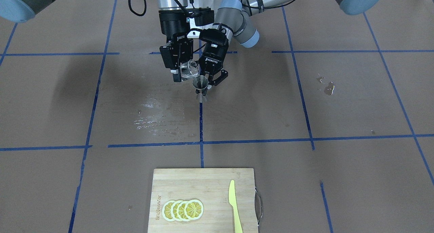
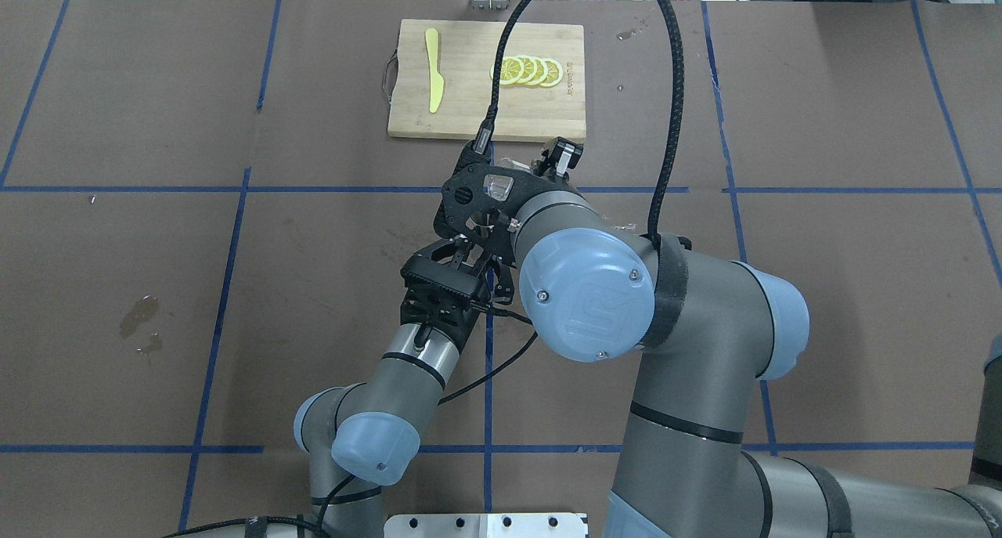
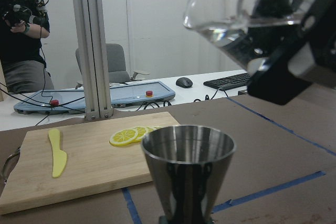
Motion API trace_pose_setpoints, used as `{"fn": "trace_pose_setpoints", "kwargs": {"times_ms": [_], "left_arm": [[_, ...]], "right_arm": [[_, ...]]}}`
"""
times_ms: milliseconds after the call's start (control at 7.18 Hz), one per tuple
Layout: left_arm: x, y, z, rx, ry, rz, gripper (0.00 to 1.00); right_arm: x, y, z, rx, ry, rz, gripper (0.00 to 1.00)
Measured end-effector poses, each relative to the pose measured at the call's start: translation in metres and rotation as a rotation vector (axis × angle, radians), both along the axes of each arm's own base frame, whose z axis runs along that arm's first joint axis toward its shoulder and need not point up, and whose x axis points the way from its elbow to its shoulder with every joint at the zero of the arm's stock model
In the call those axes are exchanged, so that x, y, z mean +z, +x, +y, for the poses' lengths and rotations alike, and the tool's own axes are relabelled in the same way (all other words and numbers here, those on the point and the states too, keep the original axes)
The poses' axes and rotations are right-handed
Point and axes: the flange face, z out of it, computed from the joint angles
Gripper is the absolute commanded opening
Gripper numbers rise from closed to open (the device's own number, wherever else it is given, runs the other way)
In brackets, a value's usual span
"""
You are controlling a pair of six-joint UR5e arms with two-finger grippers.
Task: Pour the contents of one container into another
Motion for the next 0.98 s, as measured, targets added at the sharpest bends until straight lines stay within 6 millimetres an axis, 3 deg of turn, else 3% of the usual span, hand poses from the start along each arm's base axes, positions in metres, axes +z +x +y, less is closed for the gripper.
{"fn": "trace_pose_setpoints", "kwargs": {"times_ms": [975], "left_arm": [[0.0007,0.0000,0.0003,0.000,0.000,-0.001,0.00]], "right_arm": [[-0.0081,0.0012,-0.0045,-0.050,0.043,0.141,0.00]]}}
